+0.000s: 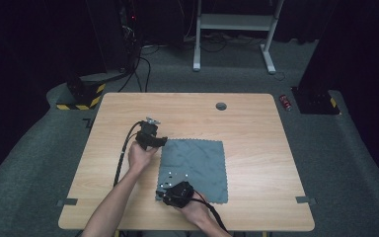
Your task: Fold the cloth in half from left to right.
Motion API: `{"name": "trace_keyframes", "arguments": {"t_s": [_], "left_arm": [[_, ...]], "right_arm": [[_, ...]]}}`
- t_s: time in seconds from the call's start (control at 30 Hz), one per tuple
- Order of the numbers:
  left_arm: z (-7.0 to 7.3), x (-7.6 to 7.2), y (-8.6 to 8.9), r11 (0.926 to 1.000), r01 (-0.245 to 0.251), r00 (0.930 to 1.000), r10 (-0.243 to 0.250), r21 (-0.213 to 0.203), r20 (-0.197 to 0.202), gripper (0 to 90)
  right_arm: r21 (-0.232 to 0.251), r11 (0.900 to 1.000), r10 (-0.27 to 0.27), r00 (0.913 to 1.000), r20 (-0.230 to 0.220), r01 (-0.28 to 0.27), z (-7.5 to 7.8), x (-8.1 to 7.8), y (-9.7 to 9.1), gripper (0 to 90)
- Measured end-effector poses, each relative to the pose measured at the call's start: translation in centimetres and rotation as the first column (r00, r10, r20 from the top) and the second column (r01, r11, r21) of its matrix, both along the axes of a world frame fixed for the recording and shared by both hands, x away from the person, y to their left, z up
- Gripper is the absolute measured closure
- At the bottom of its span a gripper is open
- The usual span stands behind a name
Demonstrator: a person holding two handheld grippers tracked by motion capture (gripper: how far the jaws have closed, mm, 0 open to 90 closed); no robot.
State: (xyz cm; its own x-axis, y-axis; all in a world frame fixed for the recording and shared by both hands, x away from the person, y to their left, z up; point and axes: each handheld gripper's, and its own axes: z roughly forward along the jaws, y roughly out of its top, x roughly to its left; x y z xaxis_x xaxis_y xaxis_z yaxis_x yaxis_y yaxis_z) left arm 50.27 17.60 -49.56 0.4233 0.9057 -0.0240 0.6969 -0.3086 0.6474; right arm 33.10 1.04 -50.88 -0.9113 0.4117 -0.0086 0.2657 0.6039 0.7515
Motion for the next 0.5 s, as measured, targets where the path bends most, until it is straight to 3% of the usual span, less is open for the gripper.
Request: {"name": "trace_keyframes", "arguments": {"t_s": [0.27,0.43,0.5], "left_arm": [[-0.6,0.8,-0.6,0.9998,-0.007,0.9999,0.007,0.018,-0.016,45.5],[-1.2,1.1,-1.0,0.9983,-0.006,0.9997,0.008,0.057,-0.024,45.1],[-1.2,1.2,-1.0,0.9987,-0.013,0.9997,0.014,0.049,-0.022,44.5]], "right_arm": [[-0.014,0.9998,0.012,0.9999,0.0,-0.012,-0.4,-0.5,0.5,66.9],[-0.019,0.9997,0.015,0.9999,-0.007,-0.016,-0.6,-0.8,0.6,64.2],[-0.021,0.9995,0.024,0.9997,-0.002,-0.024,-0.6,-1.0,0.7,62.7]]}}
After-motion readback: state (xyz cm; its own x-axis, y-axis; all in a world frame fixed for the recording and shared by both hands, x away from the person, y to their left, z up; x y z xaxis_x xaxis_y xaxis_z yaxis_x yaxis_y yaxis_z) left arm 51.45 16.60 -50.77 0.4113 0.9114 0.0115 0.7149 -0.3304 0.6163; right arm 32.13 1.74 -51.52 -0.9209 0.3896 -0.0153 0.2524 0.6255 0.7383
